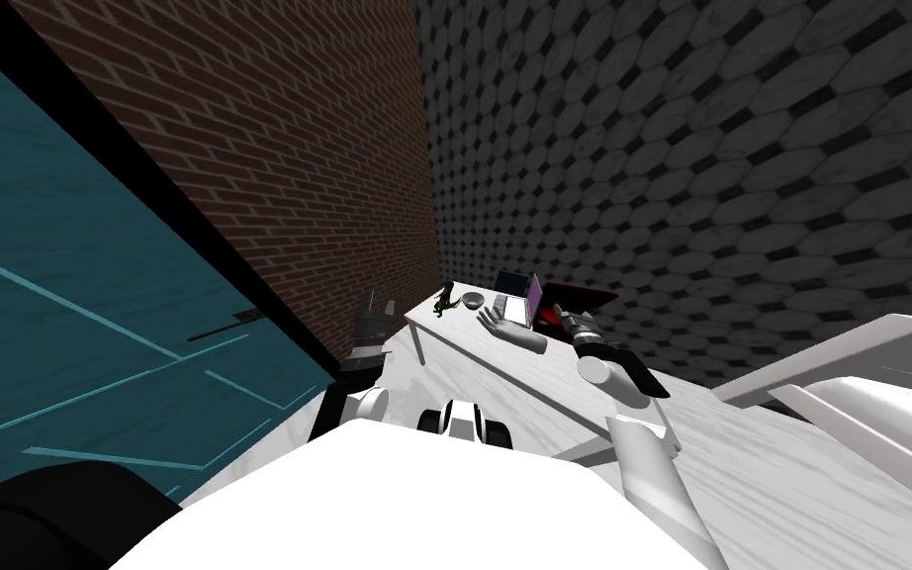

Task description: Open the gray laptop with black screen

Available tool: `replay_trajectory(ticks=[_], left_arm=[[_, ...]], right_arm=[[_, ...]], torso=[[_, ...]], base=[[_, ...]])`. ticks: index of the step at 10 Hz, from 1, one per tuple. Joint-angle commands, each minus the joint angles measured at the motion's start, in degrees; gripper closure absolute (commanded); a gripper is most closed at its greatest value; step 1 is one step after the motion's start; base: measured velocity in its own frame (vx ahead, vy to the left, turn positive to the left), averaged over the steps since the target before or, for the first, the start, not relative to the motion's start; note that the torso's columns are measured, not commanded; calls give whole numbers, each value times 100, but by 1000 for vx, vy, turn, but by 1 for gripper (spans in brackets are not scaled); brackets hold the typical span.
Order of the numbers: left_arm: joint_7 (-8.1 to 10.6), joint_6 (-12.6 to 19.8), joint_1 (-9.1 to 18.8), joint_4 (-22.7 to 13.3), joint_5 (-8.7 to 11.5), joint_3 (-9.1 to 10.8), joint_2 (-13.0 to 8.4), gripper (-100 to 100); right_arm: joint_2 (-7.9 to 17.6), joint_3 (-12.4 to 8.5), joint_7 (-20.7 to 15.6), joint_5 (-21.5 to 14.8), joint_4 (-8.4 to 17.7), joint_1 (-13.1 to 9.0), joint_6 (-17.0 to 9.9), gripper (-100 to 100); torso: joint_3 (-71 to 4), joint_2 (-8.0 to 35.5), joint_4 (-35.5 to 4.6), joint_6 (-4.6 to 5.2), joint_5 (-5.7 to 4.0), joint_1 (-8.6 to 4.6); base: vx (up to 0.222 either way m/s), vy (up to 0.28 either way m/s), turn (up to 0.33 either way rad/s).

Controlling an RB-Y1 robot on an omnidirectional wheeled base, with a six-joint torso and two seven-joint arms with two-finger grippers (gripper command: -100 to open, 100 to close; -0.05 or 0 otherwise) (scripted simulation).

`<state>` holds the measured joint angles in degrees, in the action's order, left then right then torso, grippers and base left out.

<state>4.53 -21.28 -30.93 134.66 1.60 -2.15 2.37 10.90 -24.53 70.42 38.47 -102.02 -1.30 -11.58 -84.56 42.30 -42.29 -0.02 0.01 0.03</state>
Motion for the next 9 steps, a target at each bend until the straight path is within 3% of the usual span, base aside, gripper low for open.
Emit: replay_trajectory(ticks=[1,9], left_arm=[[0,0,-1,0,0,0,0,0],[0,0,-1,0,0,0,0,0]], right_arm=[[12,-183,447,193,219,-211,-226,-100],[110,-582,1616,664,746,-669,-689,-100]], torso=[[-1,-2,0,5,0,-2],[0,0,0,4,-1,-2]], base=[[-23,-45,178],[-23,-34,120]])
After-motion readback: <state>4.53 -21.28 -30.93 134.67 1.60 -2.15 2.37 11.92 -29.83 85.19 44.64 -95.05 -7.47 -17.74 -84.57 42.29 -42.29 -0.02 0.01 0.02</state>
